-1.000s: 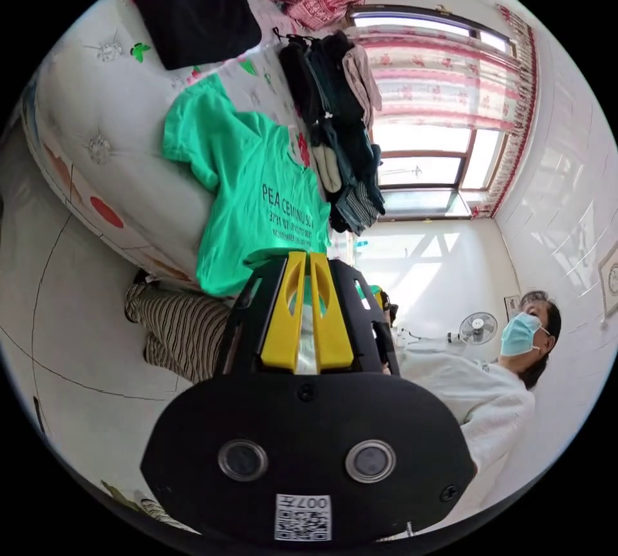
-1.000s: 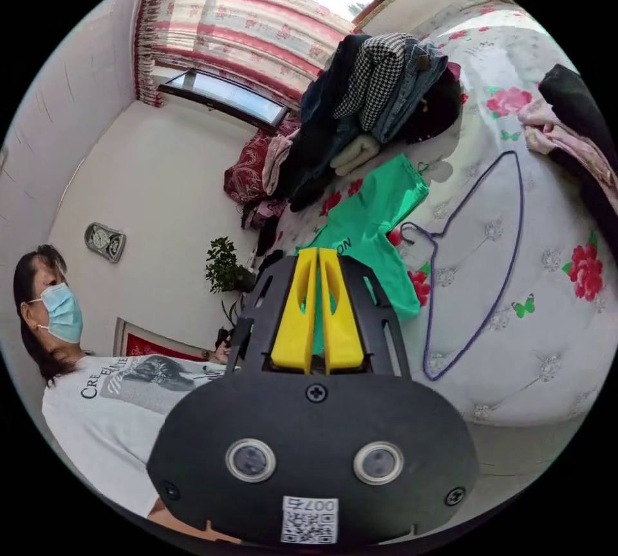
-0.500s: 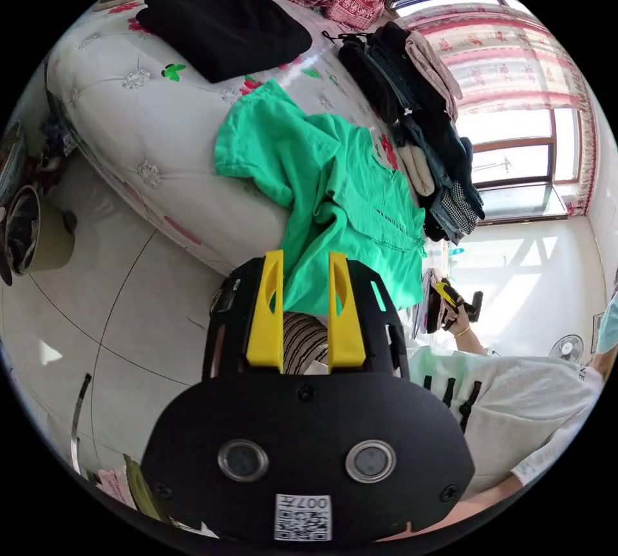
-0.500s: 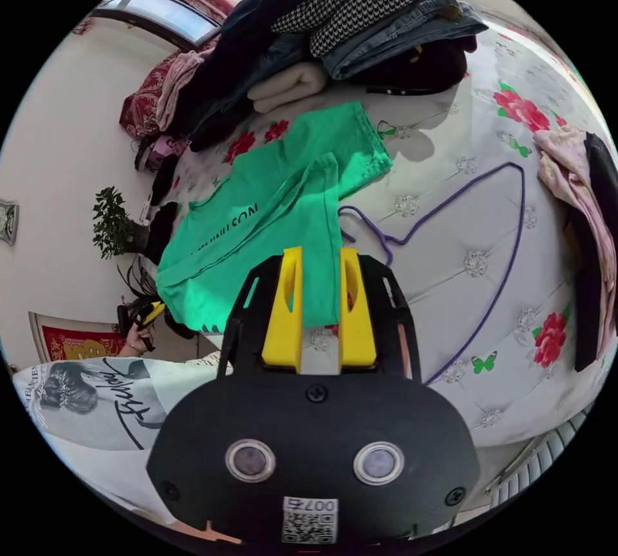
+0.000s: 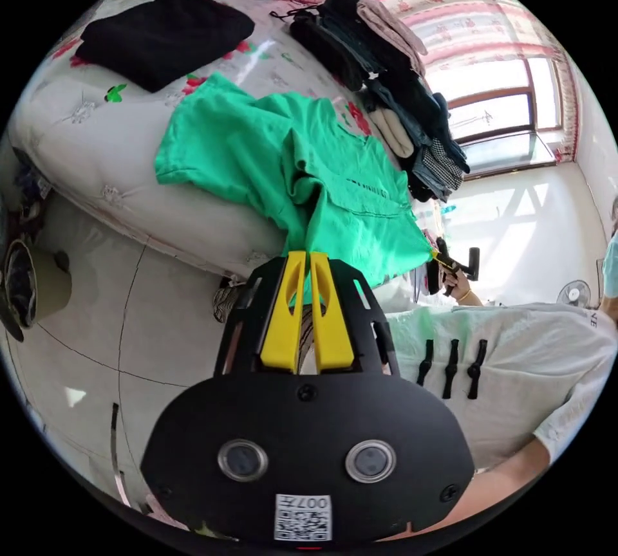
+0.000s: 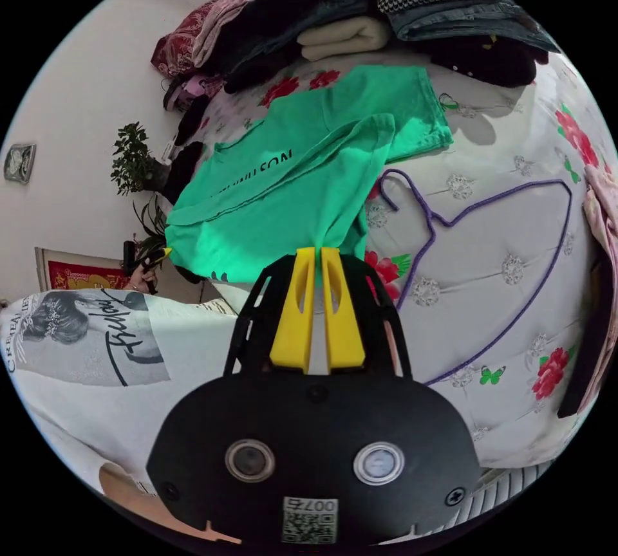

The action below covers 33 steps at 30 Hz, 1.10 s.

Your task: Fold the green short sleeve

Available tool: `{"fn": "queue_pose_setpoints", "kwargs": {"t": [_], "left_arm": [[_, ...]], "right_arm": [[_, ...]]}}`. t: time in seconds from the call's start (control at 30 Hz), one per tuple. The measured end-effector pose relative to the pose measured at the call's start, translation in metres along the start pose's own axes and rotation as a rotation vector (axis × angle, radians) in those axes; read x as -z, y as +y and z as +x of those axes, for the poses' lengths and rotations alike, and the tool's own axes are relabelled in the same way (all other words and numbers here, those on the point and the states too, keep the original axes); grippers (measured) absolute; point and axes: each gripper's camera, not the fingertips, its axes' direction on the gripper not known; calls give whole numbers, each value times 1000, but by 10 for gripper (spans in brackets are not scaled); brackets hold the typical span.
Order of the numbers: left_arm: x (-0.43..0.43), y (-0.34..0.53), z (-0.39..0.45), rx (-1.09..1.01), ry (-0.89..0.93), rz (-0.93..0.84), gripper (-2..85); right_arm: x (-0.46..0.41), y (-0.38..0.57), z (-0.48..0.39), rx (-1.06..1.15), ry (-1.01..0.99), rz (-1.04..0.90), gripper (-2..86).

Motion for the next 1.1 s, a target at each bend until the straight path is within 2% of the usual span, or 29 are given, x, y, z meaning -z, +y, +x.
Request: {"fn": "queue_pose_setpoints", "kwargs": {"t": [0.1, 0.27, 0.43, 0.57, 0.73, 1.0, 1.1], "left_arm": [[23, 8, 27, -92, 61, -9, -9], [29, 14, 46, -144, 5, -135, -10], [29, 8, 41, -126, 191, -88, -10], [27, 3, 31, -105, 176, -86, -10], [29, 5, 19, -48, 205, -66, -10], [29, 4, 13, -7, 207, -77, -10], [28, 4, 11, 5, 195, -79, -10]], "right_arm": [[42, 9, -11, 36, -71, 125, -2], [79, 24, -13, 29, -109, 228, -1], [87, 30, 6, -65, -199, 285, 4], [57, 30, 11, -104, -63, 196, 25], [16, 32, 14, -130, 4, 116, 50], [-34, 12, 7, -22, 146, -95, 44], [-44, 14, -5, 51, 260, -127, 29]]}}
